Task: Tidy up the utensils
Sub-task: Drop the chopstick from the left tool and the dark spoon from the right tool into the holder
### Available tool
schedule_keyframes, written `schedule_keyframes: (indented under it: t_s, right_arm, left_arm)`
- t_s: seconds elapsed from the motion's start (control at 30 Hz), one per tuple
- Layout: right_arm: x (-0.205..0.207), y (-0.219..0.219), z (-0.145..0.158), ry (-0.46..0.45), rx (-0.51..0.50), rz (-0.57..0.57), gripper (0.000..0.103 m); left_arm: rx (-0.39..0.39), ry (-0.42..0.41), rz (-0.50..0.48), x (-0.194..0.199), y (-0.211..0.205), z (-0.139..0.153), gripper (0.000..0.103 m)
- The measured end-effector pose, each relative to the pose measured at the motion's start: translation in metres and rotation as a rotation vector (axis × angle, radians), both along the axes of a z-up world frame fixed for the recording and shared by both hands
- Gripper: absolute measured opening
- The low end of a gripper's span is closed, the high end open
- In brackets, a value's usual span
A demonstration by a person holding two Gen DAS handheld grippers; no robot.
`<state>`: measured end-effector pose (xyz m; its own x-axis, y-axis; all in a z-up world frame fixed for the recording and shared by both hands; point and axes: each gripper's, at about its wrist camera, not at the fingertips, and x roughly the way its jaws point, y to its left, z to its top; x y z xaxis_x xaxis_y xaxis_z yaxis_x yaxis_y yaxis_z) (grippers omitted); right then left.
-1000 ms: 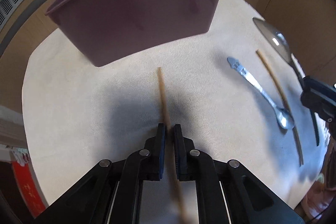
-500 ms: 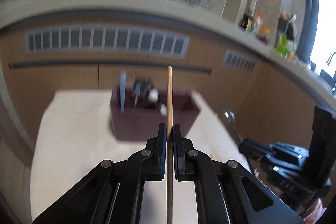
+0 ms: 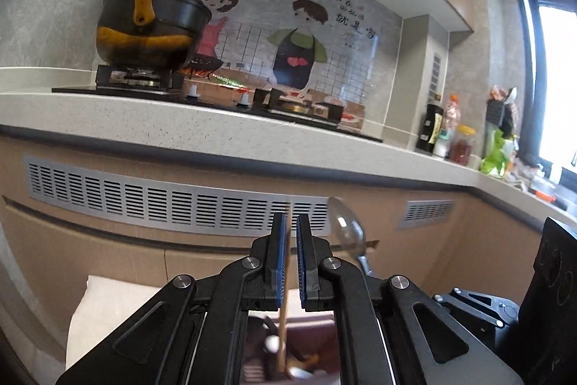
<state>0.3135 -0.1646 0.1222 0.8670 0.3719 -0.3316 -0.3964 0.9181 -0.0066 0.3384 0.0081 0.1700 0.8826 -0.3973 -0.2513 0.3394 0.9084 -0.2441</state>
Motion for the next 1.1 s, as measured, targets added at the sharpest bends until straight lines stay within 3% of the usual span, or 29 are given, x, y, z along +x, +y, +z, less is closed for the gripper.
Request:
schedule_keyframes:
  t_s: [0.23, 0.47, 0.73, 0.8, 0.9, 1.1]
  right_arm:
    - [0.049, 0.006, -0.043, 0.078, -0.016, 0.036, 0.011]
    - [0.065, 0.009, -0.070, 0.090, -0.038, 0.022, 0.011]
    - [0.068, -0.002, -0.085, 0.161, -0.028, 0.000, 0.011]
    - [0.067, -0.007, -0.090, 0.175, -0.035, -0.012, 0.011]
    - [0.061, -0.014, -0.090, 0.195, -0.026, -0.030, 0.011]
    - [0.018, -0.022, -0.061, 0.170, 0.004, -0.022, 0.011]
  left_arm:
    - [0.013, 0.131, 0.011, 0.045, 0.010, -0.053, 0.006]
    - [0.041, 0.137, 0.058, 0.033, 0.024, -0.075, 0.008]
    - [-0.017, 0.271, 0.152, 0.043, 0.065, -0.103, 0.009]
    - [-0.008, 0.304, 0.158, 0.042, 0.070, -0.109, 0.017]
    - [-0.010, 0.357, 0.168, 0.037, 0.080, -0.121, 0.021]
    - [-0.039, 0.430, 0.245, 0.014, 0.120, -0.141, 0.035]
